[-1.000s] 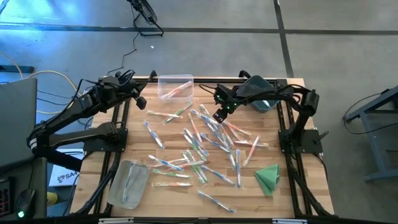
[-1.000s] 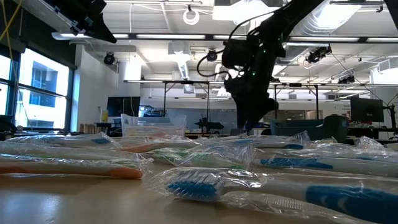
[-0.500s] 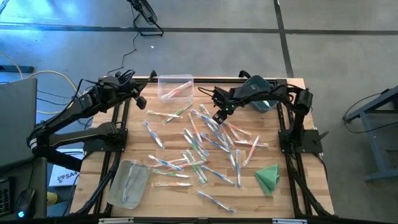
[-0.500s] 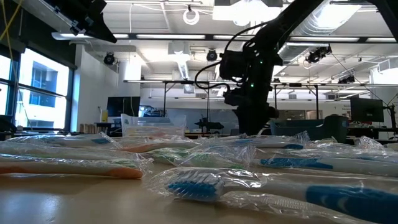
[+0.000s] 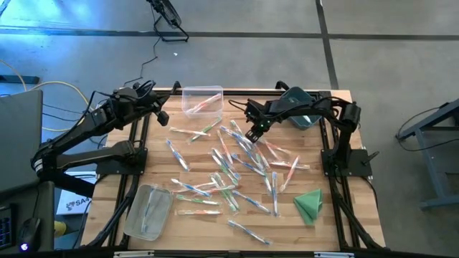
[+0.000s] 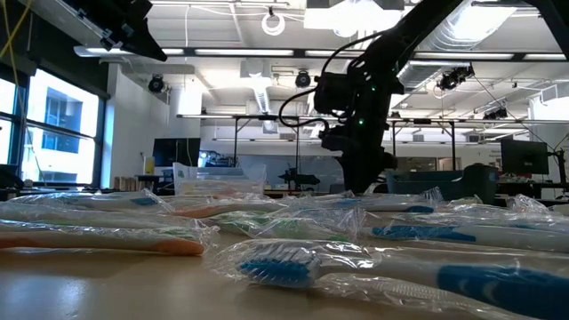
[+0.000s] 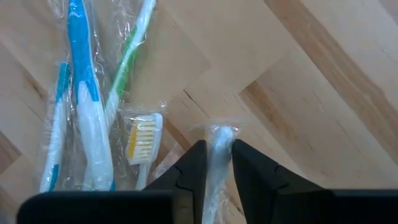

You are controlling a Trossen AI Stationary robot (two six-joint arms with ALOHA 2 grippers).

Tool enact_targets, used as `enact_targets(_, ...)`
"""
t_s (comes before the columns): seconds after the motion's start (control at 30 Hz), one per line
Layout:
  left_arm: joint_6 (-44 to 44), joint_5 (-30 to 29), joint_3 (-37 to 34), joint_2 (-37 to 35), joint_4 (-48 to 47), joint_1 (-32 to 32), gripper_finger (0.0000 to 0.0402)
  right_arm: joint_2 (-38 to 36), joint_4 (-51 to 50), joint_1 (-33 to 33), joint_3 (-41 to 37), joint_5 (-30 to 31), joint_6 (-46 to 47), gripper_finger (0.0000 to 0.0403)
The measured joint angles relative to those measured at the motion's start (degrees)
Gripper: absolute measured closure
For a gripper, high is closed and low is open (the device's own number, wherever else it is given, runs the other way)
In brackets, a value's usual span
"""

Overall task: Pick & Place Toothbrushes
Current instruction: Put the orange toothbrush into the transparent bin

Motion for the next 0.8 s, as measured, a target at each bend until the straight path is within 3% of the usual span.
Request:
enact_targets(0.17,0.1,0.0,0.0,0.0,0.0,0.0,0.0401,0.0,1.4,0.0,-2.1,-0.1,0.2,0.0340)
enact_targets(0.37,0.1,0.0,0.0,0.0,0.0,0.0,0.0401,-0.1,1.8,0.0,-2.7,-0.8,0.2,0.0389)
enact_targets(0.8,0.6,0.0,0.0,0.0,-0.1,0.0,0.0401,-6.5,2.3,-1.0,-2.8,-1.1,0.1,0.0400)
